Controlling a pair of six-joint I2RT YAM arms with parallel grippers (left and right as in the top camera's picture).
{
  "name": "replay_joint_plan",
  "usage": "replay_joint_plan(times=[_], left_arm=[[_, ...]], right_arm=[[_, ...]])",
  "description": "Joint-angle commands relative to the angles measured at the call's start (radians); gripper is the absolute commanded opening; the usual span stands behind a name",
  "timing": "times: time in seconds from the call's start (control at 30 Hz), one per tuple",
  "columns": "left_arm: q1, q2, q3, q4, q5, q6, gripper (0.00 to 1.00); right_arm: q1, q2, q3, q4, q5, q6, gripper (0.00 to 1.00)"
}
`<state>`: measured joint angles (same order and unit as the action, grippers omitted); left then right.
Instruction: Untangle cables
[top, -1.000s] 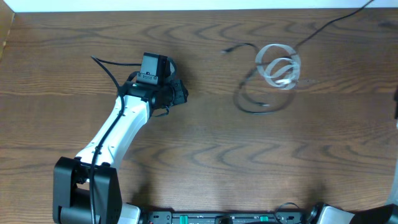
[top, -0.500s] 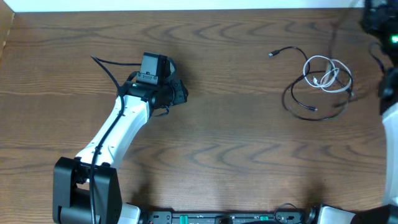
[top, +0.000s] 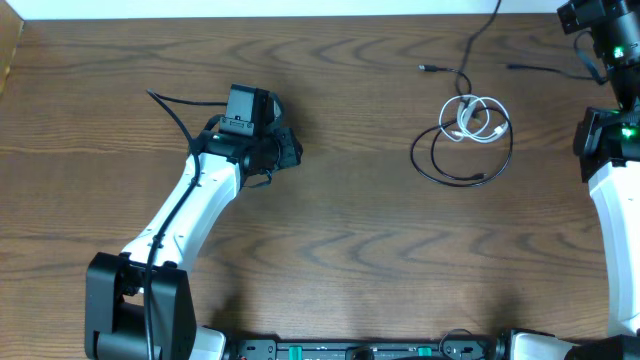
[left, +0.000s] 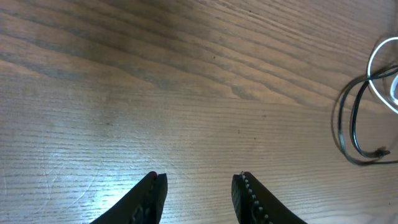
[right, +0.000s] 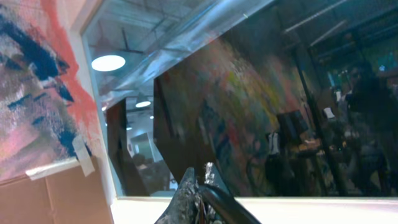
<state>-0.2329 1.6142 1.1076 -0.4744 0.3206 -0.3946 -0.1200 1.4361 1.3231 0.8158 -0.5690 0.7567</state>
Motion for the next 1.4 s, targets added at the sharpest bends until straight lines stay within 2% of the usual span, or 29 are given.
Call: replay_joint_plan(times=[0.0,0.17,0.3,0.37,0.5,0.63,0.7,0.8,0.97,1.13,1.37], left_arm=[[-0.002,0.002,0.009,-0.004,0.008,0.010,0.39],[-0.002,0.002,0.009,-0.004,0.008,0.010,0.39],[-0.002,0.002,0.009,-0.004,0.008,0.010,0.39],[-0.002,0.002,0.009,-0.004,0.008,0.009,0.39],[-0.002,0.002,0.009,-0.004,0.008,0.009,0.39],[-0.002,0.002,0.009,-0.004,0.008,0.009,0.39],[-0.002,0.002,0.009,-0.004,0.008,0.009,0.39],[-0.002,0.002,0.009,-0.004,0.008,0.009,0.39],[-0.002,0.002,0.009,-0.005,0.008,0.009,0.38],[-0.002,0.002,0.009,-0.005,0.008,0.009,0.38],[-0.002,0.002,0.009,-0.009,0.008,0.009,0.38]], right_arm=[[0.004,-0.003,0.010,0.019,0.016,0.061,0.01],[0.004,-0.003,0.010,0.064,0.017,0.064,0.01],[0.008,-0.003,0.009,0.115,0.016,0.148,0.01],[0.020,-0.003,0.009,0.094,0.009,0.146,0.01],[0.071,-0.003,0.009,-0.145,0.104,0.005,0.01],[0.131,0.002,0.015,-0.366,0.312,-0.227,0.01],[0.154,0.016,0.044,-0.467,0.344,-0.319,0.01],[0.186,0.067,0.153,-0.658,0.374,-0.411,0.01],[0.202,0.190,0.422,-0.901,0.335,-0.441,0.01],[0.193,0.272,0.639,-0.983,0.206,-0.470,0.01],[0.084,0.269,0.727,-0.996,0.279,-0.481,0.01]])
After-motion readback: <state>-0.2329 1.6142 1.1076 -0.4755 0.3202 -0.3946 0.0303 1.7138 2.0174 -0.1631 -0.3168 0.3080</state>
